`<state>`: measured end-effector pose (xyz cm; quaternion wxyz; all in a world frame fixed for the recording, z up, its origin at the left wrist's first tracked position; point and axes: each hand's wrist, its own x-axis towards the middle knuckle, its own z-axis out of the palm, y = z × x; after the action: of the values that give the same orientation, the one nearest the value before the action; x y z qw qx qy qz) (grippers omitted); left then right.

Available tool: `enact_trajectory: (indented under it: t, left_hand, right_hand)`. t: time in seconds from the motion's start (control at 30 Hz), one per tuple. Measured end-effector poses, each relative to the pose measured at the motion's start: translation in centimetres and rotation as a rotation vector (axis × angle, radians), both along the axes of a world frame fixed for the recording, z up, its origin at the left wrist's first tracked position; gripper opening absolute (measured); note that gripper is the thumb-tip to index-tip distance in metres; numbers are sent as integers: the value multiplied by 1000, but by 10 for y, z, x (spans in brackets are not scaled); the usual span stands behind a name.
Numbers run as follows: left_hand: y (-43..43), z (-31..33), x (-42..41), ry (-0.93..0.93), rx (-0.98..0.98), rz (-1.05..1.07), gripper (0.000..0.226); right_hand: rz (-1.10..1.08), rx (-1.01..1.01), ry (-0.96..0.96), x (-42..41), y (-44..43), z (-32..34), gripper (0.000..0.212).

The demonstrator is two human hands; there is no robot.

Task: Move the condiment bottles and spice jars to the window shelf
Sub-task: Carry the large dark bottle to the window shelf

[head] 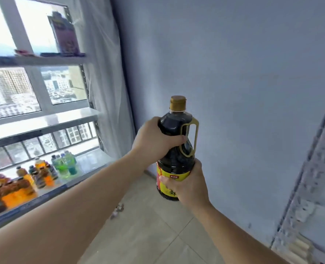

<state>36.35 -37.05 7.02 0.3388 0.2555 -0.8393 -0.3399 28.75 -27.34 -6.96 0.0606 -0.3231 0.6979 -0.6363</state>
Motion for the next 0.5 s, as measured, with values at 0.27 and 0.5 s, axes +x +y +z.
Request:
enact_trajectory:
  t: [0.27, 0.5]
  left_hand:
    - [-141, 3, 95, -29, -66, 206, 42]
    - [-254, -20, 138, -12, 4, 394, 44]
  right_hand:
    - [175, 40, -35, 73, -167, 0, 86]
    - [344, 118, -12, 101, -281, -10, 96]
